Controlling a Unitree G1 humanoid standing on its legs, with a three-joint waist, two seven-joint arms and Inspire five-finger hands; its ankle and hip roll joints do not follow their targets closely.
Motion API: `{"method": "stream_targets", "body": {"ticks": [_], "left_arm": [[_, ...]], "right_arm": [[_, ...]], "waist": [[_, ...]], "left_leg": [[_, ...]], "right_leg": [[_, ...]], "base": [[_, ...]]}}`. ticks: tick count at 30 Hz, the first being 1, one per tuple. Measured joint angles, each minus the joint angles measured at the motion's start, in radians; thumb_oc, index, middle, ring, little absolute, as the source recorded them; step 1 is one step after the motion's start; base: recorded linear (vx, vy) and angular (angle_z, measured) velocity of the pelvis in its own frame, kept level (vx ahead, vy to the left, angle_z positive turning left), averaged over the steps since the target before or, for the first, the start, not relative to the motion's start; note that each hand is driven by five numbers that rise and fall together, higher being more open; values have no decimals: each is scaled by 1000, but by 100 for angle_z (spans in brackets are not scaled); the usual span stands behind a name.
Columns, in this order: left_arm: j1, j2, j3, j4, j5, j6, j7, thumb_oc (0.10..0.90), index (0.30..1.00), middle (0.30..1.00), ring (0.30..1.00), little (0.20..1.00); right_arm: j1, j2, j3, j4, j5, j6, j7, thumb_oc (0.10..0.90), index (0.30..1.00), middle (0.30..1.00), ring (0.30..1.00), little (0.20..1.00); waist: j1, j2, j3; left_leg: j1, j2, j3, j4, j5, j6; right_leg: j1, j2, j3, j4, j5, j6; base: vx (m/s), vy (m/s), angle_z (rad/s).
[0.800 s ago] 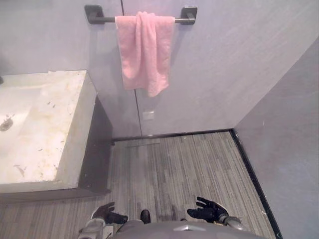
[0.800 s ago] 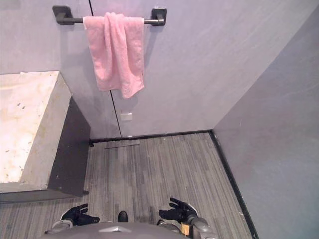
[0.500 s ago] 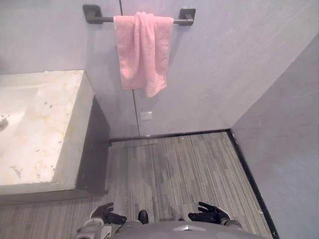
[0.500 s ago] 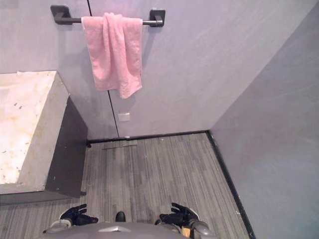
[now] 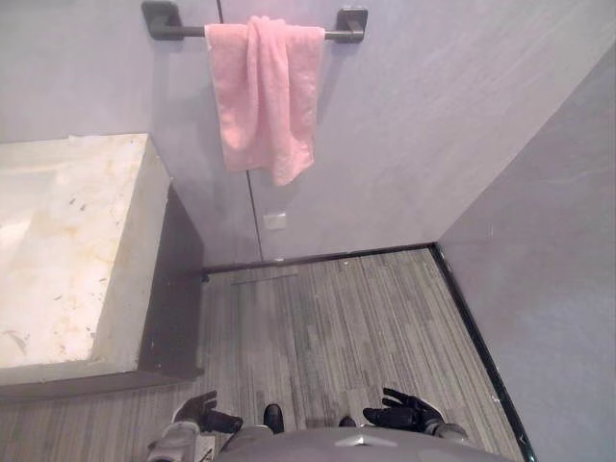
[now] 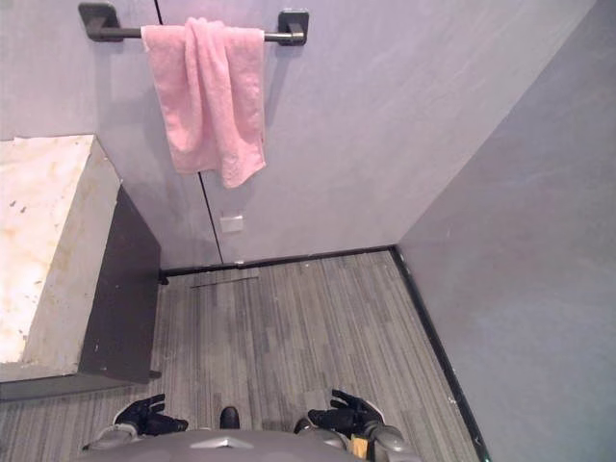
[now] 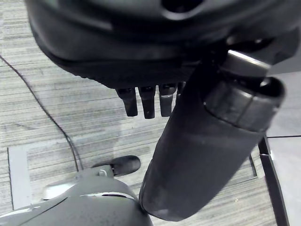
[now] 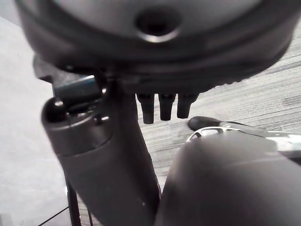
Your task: Organize the bathroom.
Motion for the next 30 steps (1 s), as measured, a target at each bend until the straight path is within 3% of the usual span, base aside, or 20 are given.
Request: {"method": "stream_targets", "body": {"ticks": [8,11,16,19,21,22,23,25,26,28,30], "left_arm": [[0,-1,0,-2,-7,-2,-10,800,900,900,900,900],[0,-1,1,-2,-22,-12,-6,800,900,900,900,900],[-5,2,25,-90,-143,-27,12,800,900,900,900,900],[-25,29,32,-241,-176,-49,24,800,900,900,900,900],[-60,55,38,-324,-211,-60,30,800,900,900,900,900],[-77,82,38,-418,-236,-70,38,800,900,900,900,900],[-83,92,42,-491,-257,-81,47,800,900,900,900,900],[-77,102,42,-620,-292,-89,59,800,900,900,900,900],[-77,103,41,-648,-294,-89,65,800,900,900,900,900],[-80,99,22,-733,-278,-100,91,800,900,900,900,900],[-82,98,-1,-796,-274,-114,95,800,900,900,900,900]], "right_arm": [[-3,0,0,0,-1,-3,0,800,900,900,900,900],[-8,0,1,-3,-2,-33,0,800,900,900,900,900],[-7,-22,22,-94,-1,-57,-7,800,900,900,900,900],[-28,-47,30,-211,-1,-68,-14,800,900,900,900,900],[-63,-56,34,-266,-2,-72,-26,800,900,900,900,900],[-71,-68,36,-325,-1,-80,-28,800,900,900,900,900],[-82,-84,42,-360,-2,-89,-28,800,900,900,900,900],[-85,-106,42,-401,-2,-116,-30,800,900,900,900,900],[-83,-109,43,-401,-2,-124,-31,800,900,900,900,900],[-78,-113,53,-392,-2,-125,-47,800,900,900,900,900],[-74,-111,62,-377,-3,-124,-48,800,900,900,900,900]], "waist": [[0,9,7],[1,12,9],[2,21,24],[14,20,52],[31,12,77],[33,-3,103],[51,-4,116],[62,-2,119],[60,3,117],[55,13,114],[54,33,121]], "left_leg": [[0,1,1,1,-1,-1],[0,1,1,3,0,0],[-6,3,-1,24,2,0],[-44,9,6,98,-4,-9],[-109,18,15,233,-18,-30],[-188,21,17,375,-12,-54],[-216,30,24,442,16,-93],[-267,64,73,532,9,-75],[-267,76,95,532,-6,-65],[-252,103,155,405,-18,-65],[-234,115,189,216,34,-83]], "right_leg": [[0,1,1,0,-1,1],[0,2,1,0,-1,1],[-1,9,3,-1,-5,7],[-6,11,1,-5,-9,11],[-16,15,14,-2,-20,3],[-21,2,39,6,-24,-5],[-26,-3,49,22,-28,-11],[-18,0,51,20,-19,-32],[-13,4,49,17,-20,-34],[-13,20,49,5,-22,-36],[-7,43,52,-6,-17,-46]], "base": [[20,-16,0],[40,-44,0],[28,-81,2],[19,-155,6],[36,-137,1],[83,-91,3],[134,-95,-11],[218,-14,-20],[274,43,4],[271,68,9],[339,61,3]]}}
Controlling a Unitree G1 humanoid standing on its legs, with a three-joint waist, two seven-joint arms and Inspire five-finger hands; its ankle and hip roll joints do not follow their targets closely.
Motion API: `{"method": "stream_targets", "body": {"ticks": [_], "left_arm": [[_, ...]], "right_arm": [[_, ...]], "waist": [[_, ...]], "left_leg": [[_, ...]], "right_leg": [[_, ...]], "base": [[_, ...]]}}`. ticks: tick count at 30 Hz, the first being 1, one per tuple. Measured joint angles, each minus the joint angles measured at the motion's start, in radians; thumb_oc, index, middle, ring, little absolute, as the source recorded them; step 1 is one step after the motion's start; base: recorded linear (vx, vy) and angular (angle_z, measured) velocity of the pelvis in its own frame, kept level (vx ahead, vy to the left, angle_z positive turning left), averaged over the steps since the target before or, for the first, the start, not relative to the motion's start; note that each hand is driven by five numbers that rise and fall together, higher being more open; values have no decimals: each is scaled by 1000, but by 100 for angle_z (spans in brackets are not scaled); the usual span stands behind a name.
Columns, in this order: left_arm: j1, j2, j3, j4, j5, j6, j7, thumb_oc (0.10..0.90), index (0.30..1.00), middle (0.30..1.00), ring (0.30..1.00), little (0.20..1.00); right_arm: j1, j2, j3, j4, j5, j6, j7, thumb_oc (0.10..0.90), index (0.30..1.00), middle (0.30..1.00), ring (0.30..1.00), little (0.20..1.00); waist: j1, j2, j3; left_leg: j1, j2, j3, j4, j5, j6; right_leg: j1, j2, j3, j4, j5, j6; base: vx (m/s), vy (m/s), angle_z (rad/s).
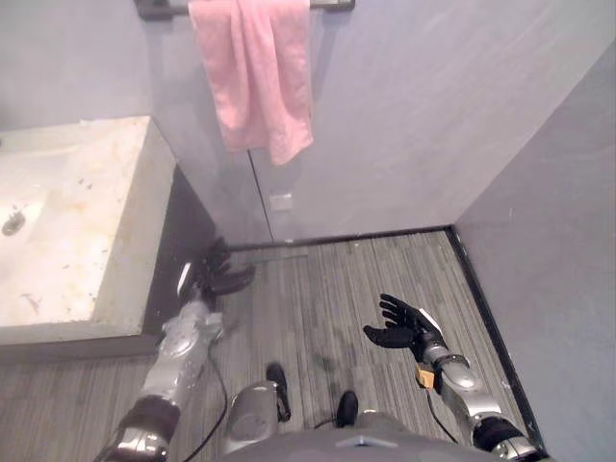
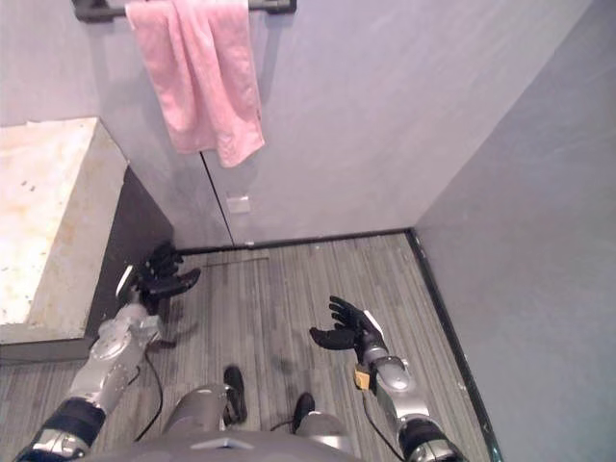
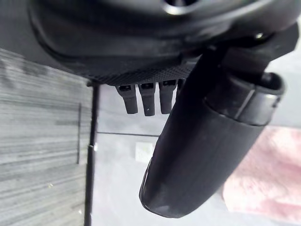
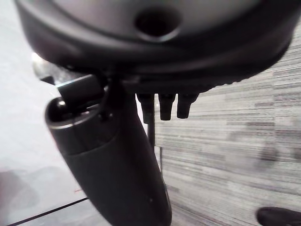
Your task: Organize the bathroom.
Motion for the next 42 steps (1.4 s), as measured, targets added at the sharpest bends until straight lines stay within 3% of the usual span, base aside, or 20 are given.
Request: {"method": "stream_targets", "body": {"ticks": [1,3,4,5,7,9,14,16,19,20,22,23,25,26,28,29,31,34,40,42], "left_arm": [[2,-1,-16,-25,0,-1,3,800,900,900,900,900],[1,-1,-23,-32,0,-3,-4,800,900,900,900,900],[20,0,-55,-40,0,-2,-17,800,900,900,900,900],[31,1,-56,-41,0,-2,-19,800,900,900,900,900],[48,18,-57,-43,0,-1,-41,800,900,900,900,900],[52,34,-59,-45,3,5,-73,800,900,900,900,900],[79,43,-60,-79,30,9,-128,800,900,900,900,900],[72,47,-67,-80,19,9,-173,800,900,900,900,900],[73,77,-102,-81,37,9,-163,800,900,900,900,900],[74,84,-109,-81,35,12,-149,800,900,900,900,900],[74,79,-112,-81,34,28,-129,800,900,900,900,900],[74,77,-118,-81,34,32,-119,800,900,900,900,900],[84,69,-119,-81,40,32,-108,800,900,900,900,900],[91,67,-119,-82,40,32,-103,800,900,900,900,900],[133,78,-118,-103,63,30,-103,800,900,900,900,900],[165,105,-118,-129,78,29,-107,800,900,900,900,900],[193,77,-120,-165,76,31,-103,800,900,900,900,900],[199,72,-120,-204,73,31,-98,800,900,900,900,900],[149,43,-117,-222,37,4,-46,800,900,900,900,900],[144,43,-109,-223,39,-18,-29,800,900,900,900,900]], "right_arm": [[13,6,2,7,-2,0,0,800,900,900,900,900],[21,7,2,6,-8,0,0,800,900,900,900,900],[80,8,8,2,-17,0,-1,800,900,900,900,900],[94,10,12,2,-17,0,-2,800,900,900,900,900],[114,20,22,1,-14,-4,-2,800,900,900,900,900],[112,35,24,-1,-14,-5,-18,800,900,900,900,900],[126,35,38,-112,-16,-18,-63,800,900,900,900,900],[142,32,35,-203,-14,-34,-98,800,900,900,900,900],[131,33,36,-220,3,-68,-119,800,900,900,900,900],[110,32,36,-220,3,-81,-133,800,900,900,900,900],[98,30,36,-224,2,-95,-136,800,900,900,900,900],[96,27,36,-243,1,-99,-136,800,900,900,900,900],[113,26,39,-246,1,-100,-132,800,900,900,900,900],[120,26,40,-246,2,-98,-134,800,900,900,900,900],[155,26,48,-246,2,-96,-136,800,900,900,900,900],[190,30,55,-246,1,-96,-143,800,900,900,900,900],[191,-12,50,-250,3,-93,-171,800,900,900,900,900],[147,-54,33,-279,2,-95,-194,800,900,900,900,900],[150,-91,6,-447,-64,-179,-242,800,900,900,900,900],[153,-91,19,-495,-97,-182,-244,800,900,900,900,900]], "waist": [[1,1,4],[2,8,10],[2,23,25],[5,12,22],[3,-31,14],[5,-34,14],[-3,37,29],[-16,50,30],[-18,39,21],[-21,34,19],[-23,35,18],[-37,37,16],[-54,25,9],[-56,18,8],[-64,-28,-20],[-75,-78,-56],[-54,-26,-68],[-55,2,-69],[-79,4,-67],[-59,-17,-55]], "left_leg": [[8,10,32,-118,42,-22],[8,19,48,-155,67,-24],[21,69,103,-158,145,20],[25,60,112,-144,153,54],[32,16,137,-129,106,79],[54,-19,145,-132,68,111],[188,-31,153,-209,41,138],[216,-24,112,-207,18,147],[238,-25,107,-212,15,136],[242,-24,97,-212,7,133],[251,-23,82,-214,-16,119],[254,-21,67,-216,-23,113],[276,-15,26,-217,-38,96],[288,-11,17,-217,-41,90],[321,-8,-26,-217,-57,49],[327,-9,-74,-217,-63,6],[335,73,-93,-216,-61,-14],[337,118,-74,-209,-50,-17],[318,130,-87,-97,-58,-68],[281,118,-114,-7,-71,-73]], "right_leg": [[5,12,-1,0,-9,4],[15,21,-7,1,-11,3],[82,51,-25,0,-48,7],[90,41,-23,0,-57,16],[98,-7,-36,1,-62,26],[106,-46,-37,13,-51,32],[96,-69,-47,219,-34,62],[-25,-97,13,512,-47,105],[-105,-145,13,548,-86,142],[-138,-176,-47,445,-85,142],[-155,-188,-75,289,-75,147],[-154,-186,-80,129,-20,159],[-197,-202,-94,-3,107,173],[-206,-207,-111,-3,157,172],[-221,-214,-76,0,217,165],[-206,-197,-3,3,246,130],[-183,-111,-26,4,221,83],[-177,-54,-35,4,203,49],[-135,-46,-32,4,162,56],[-135,-67,-5,-2,162,44]], "base": [[213,12,3],[163,2,4],[251,16,1],[345,49,-8],[387,146,-12],[372,167,-18],[277,137,-9],[186,-39,40],[142,-137,32],[144,-205,14],[151,-209,13],[236,-259,26],[261,-265,42],[217,-226,58],[181,-230,78],[128,-184,96],[90,-130,49],[97,-163,-4],[65,-34,0],[67,129,-23]]}}
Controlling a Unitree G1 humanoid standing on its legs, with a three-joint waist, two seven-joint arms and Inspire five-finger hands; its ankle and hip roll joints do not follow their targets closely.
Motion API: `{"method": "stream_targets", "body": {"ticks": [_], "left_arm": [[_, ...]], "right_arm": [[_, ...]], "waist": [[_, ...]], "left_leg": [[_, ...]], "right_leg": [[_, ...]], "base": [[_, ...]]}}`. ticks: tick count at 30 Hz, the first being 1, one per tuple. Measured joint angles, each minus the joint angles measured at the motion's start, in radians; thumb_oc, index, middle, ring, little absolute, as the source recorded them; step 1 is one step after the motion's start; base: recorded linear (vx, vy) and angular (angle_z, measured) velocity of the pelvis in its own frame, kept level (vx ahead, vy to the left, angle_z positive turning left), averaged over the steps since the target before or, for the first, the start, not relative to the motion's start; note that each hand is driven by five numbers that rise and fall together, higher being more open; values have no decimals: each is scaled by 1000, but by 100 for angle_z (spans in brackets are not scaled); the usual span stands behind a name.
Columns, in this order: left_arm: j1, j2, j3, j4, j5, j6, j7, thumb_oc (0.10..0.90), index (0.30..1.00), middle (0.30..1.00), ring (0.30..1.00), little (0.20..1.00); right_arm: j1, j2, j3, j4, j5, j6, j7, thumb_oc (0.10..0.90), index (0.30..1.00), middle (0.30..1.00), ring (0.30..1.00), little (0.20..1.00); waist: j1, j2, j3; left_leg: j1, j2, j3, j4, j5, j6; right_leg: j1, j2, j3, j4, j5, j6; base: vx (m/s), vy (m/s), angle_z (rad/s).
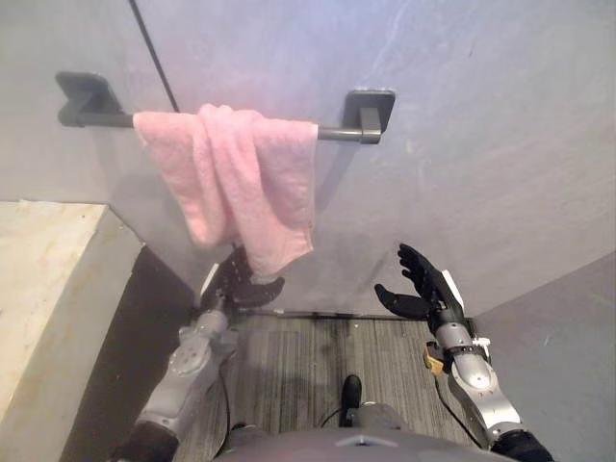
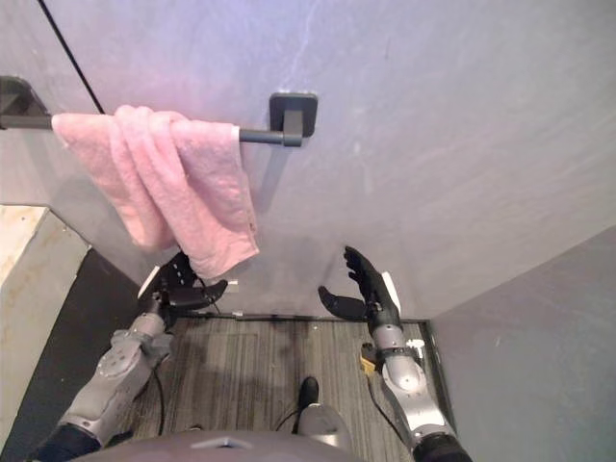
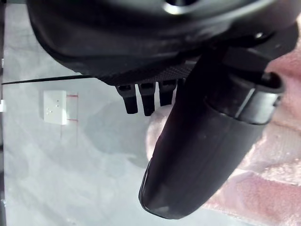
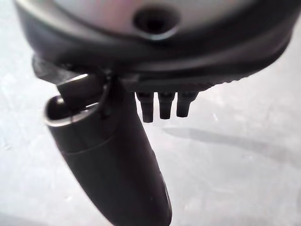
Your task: Organize the bathroom.
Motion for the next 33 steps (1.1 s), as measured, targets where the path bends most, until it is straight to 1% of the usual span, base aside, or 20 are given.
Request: {"method": "stream_targets", "body": {"ticks": [1,2,3,4,5,6,7,9,12,15,20,24,26,28,30,33], "left_arm": [[4,-5,0,-1,0,-5,5,800,900,900,900,900],[11,-10,0,-8,0,-6,7,800,900,900,900,900],[11,-13,-1,-16,1,-9,11,800,900,900,900,900],[11,-13,0,-30,1,-20,23,800,900,900,900,900],[9,-11,2,-57,2,-25,46,800,900,900,900,900],[8,-10,5,-71,6,-37,69,800,900,900,900,900],[8,-9,6,-80,27,-42,96,800,900,900,900,900],[8,2,7,-89,43,-43,125,800,900,900,900,900],[8,4,6,-102,43,-43,141,800,900,900,900,900],[15,5,8,-110,37,-43,131,800,900,900,900,900],[30,14,-2,-137,21,-43,53,800,900,900,900,900],[50,49,-6,-215,-3,-46,10,800,900,900,900,900],[58,63,-6,-249,-2,-74,-1,800,900,900,900,900],[58,71,-6,-280,-1,-106,2,800,900,900,900,900],[57,77,-6,-296,0,-115,6,800,900,900,900,900],[58,76,-5,-300,0,-124,59,800,900,900,900,900]], "right_arm": [[1,-4,2,-15,0,-4,0,800,900,900,900,900],[2,-14,0,-33,0,-7,0,800,900,900,900,900],[2,-24,-8,-46,0,-20,-3,800,900,900,900,900],[1,-30,-14,-62,-1,-22,-13,800,900,900,900,900],[6,-32,-17,-80,-1,-23,-24,800,900,900,900,900],[9,-31,-18,-92,-1,-23,-29,800,900,900,900,900],[14,-29,-17,-105,-11,-26,-35,800,900,900,900,900],[16,-27,-15,-125,-24,-40,-41,800,900,900,900,900],[19,-19,-13,-169,-32,-41,-48,800,900,900,900,900],[41,-17,-11,-205,-29,-41,-49,800,900,900,900,900],[36,-17,-11,-212,-31,-41,-62,800,900,900,900,900],[29,-17,-7,-240,-35,-41,-88,800,900,900,900,900],[26,-17,-4,-240,-31,-38,-96,800,900,900,900,900],[25,-17,-4,-240,-18,-33,-107,800,900,900,900,900],[21,-22,-5,-240,4,-23,-116,800,900,900,900,900],[-4,-33,-6,-223,12,-8,-145,800,900,900,900,900]], "waist": [[2,2,1],[1,24,-3],[-12,53,-4],[-24,67,-1],[-25,61,2],[-21,50,7],[-24,46,5],[-26,41,5],[-27,40,5],[-27,40,5],[-22,32,5],[-19,16,2],[-13,8,-1],[-4,4,-2],[3,3,-2],[12,1,-4]], "left_leg": [[3,-6,-5,-15,-14,10],[8,-6,-4,-59,-9,20],[23,3,12,-104,-29,34],[42,3,16,-153,-30,30],[49,-9,18,-175,-18,12],[54,-20,23,-180,-17,12],[60,-25,28,-196,-13,15],[67,-36,32,-205,-12,20],[67,-46,36,-206,-16,23],[65,-45,36,-207,-17,22],[58,-52,34,-210,-17,21],[57,-58,34,-210,-17,22],[57,-59,34,-210,-17,22],[57,-60,34,-210,-17,22],[57,-61,34,-210,-17,23],[55,-62,31,-210,-14,23]], "right_leg": [[-1,-10,8,1,-1,-1],[-2,0,8,4,-3,4],[-4,12,-2,0,-4,9],[-7,16,-12,1,0,17],[-17,11,-6,1,10,24],[-18,1,1,2,17,27],[-17,-6,1,1,19,32],[-17,-19,3,0,21,35],[-17,-24,1,5,23,37],[-17,-24,-8,6,23,36],[-18,-31,-16,6,26,40],[-19,-38,-17,6,29,44],[-19,-39,-17,6,30,43],[-19,-41,-18,6,31,42],[-19,-42,-19,6,32,41],[-18,-43,-23,6,34,39]], "base": [[39,116,-21],[56,181,-4],[49,191,14],[52,248,16],[28,184,1],[27,155,-8],[19,102,-7],[20,112,-1],[13,97,1],[-6,90,3],[-23,76,4],[-25,50,0],[-12,19,0],[0,0,0],[0,0,0],[-23,-9,2]]}}
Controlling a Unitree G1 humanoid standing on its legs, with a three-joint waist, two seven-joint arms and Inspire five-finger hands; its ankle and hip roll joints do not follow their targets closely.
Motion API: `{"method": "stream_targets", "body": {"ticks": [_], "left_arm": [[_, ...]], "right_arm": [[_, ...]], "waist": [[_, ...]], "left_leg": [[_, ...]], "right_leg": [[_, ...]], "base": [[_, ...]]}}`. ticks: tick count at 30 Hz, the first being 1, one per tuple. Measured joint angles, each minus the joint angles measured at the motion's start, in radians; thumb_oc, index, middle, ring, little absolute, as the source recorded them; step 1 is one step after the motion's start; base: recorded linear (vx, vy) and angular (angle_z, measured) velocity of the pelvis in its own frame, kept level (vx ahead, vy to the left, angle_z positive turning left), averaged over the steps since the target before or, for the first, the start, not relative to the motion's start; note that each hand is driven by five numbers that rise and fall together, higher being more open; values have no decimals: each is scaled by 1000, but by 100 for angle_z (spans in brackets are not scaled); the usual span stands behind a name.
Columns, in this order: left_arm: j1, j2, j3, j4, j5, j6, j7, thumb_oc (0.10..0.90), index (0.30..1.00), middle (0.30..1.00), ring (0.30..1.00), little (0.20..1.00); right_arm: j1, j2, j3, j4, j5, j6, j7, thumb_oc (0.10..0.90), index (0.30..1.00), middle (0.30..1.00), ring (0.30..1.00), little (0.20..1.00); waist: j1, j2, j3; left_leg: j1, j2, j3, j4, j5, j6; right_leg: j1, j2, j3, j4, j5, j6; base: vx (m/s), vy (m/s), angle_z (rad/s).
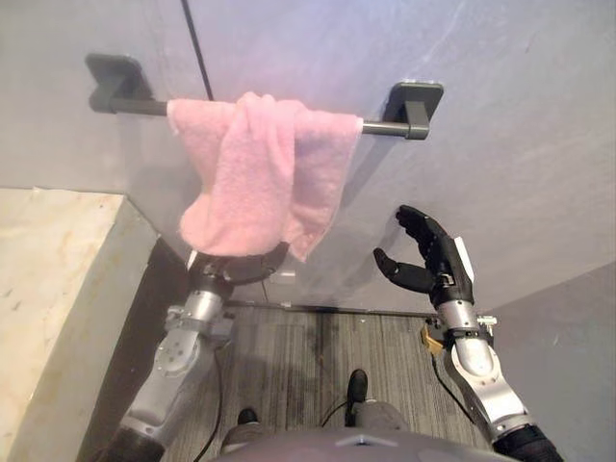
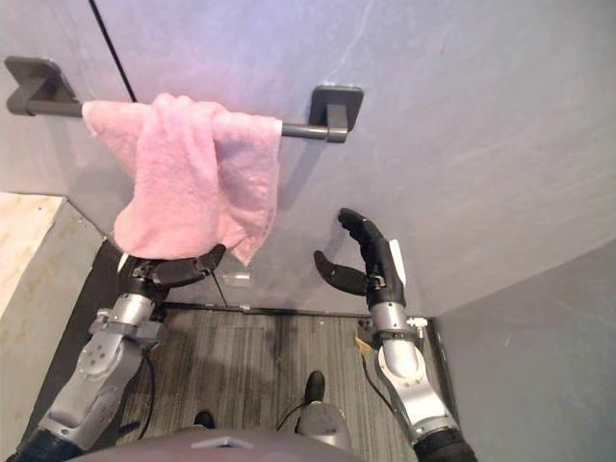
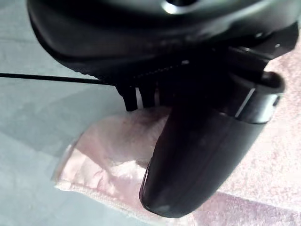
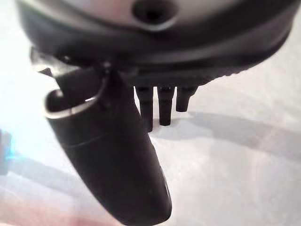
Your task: Organize the bathroom.
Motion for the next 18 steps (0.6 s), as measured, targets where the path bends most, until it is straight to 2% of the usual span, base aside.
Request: {"method": "stream_targets", "body": {"ticks": [6,10,12,16,18], "left_arm": [[2,-1,40,0,-6,-10,24,800,900,900,900,900],[-7,-1,86,-35,-51,-54,-9,800,900,900,900,900],[-16,-1,76,-59,-52,-50,-25,800,900,900,900,900],[-42,-1,31,-64,-51,6,-29,800,900,900,900,900],[-32,-1,30,-61,-63,92,-21,800,900,900,900,900]], "right_arm": [[-9,-1,-9,0,-1,35,-49,800,900,900,900,900],[-25,0,-4,5,-1,61,-69,800,900,900,900,900],[-45,1,5,25,-1,67,-70,800,900,900,900,900],[-95,3,7,85,1,75,-57,800,900,900,900,900],[-111,3,7,95,12,84,-44,800,900,900,900,900]], "waist": [[23,-2,-1],[24,-5,-3],[25,-7,-6],[25,-10,-13],[26,-9,-14]], "left_leg": [[-9,0,-17,0,6,-1],[-18,-2,-31,0,15,2],[-18,-2,-33,0,18,1],[-17,-2,-34,0,19,6],[-18,-2,-37,0,22,7]], "right_leg": [[0,-1,-13,0,2,-3],[0,-4,-20,0,6,-6],[0,-4,-20,0,9,-8],[-1,-4,-19,0,10,-7],[-2,-2,-17,-1,8,-8]], "base": [[-52,1,7],[-80,-1,9],[-98,-8,0],[-56,2,-1],[-46,1,-1]]}}
